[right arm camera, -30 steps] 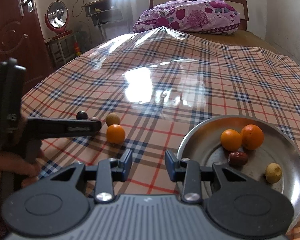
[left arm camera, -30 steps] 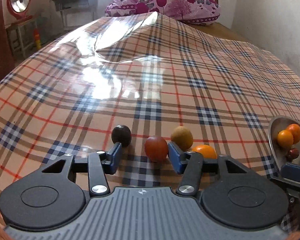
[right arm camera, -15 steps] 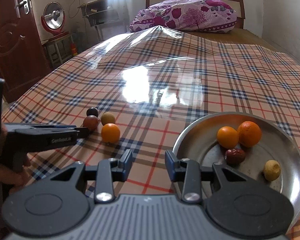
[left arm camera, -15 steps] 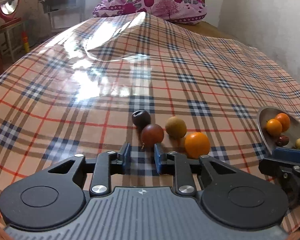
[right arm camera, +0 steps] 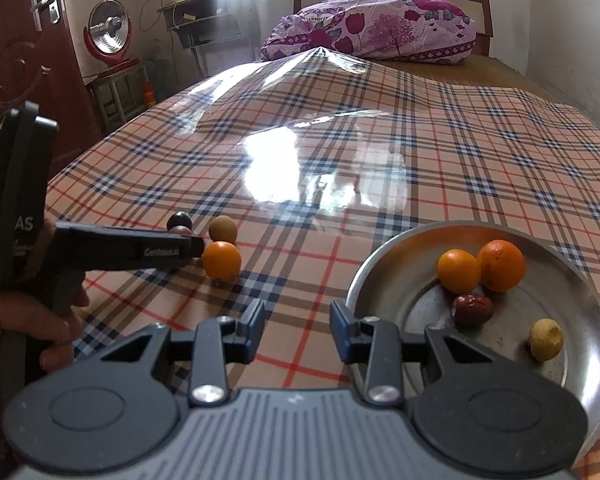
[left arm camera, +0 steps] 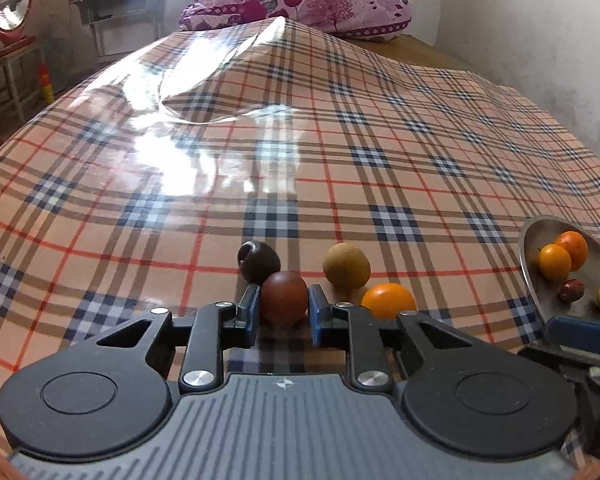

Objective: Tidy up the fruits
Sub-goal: 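Grasp the red fruit with the left tool while the right tool grasps the small orange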

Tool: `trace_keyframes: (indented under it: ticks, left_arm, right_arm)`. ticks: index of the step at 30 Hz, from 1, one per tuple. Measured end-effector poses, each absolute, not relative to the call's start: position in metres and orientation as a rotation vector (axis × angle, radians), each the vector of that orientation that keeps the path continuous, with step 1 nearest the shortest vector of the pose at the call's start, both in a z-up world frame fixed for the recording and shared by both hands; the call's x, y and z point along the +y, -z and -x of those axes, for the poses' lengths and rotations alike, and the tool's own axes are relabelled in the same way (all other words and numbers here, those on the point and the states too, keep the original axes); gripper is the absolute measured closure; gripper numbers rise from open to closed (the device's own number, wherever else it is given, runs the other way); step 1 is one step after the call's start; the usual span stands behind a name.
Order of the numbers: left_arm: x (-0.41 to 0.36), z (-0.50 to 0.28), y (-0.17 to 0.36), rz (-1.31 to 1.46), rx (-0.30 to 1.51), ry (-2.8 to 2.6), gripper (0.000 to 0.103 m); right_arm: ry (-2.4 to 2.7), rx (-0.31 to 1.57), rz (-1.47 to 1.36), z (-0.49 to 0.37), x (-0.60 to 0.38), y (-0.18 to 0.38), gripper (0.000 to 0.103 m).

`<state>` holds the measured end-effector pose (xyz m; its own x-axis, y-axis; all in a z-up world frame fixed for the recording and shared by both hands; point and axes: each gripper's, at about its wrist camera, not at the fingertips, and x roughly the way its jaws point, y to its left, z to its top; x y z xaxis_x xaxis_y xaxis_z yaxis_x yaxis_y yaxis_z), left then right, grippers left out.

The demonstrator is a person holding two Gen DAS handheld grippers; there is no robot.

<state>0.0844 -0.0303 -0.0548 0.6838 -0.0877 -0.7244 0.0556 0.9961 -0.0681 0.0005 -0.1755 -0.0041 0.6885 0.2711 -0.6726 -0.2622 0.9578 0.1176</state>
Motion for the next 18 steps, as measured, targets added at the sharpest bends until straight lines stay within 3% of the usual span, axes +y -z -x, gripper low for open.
trace_keyframes:
  ticks: [8,18]
  left_arm:
    - [-0.013,-0.06,0.044,0.063,0.809,0.048,0.078]
    - [0.005,-0.04,0.035,0.082,0.807,-0.004,0.078]
  right_arm:
    - [-0.333,0.76,-0.007,-0.004,-0.165,0.005,0.065]
    - [-0.368,0.779,0.02,-0.033,-0.128,0.018,0.055]
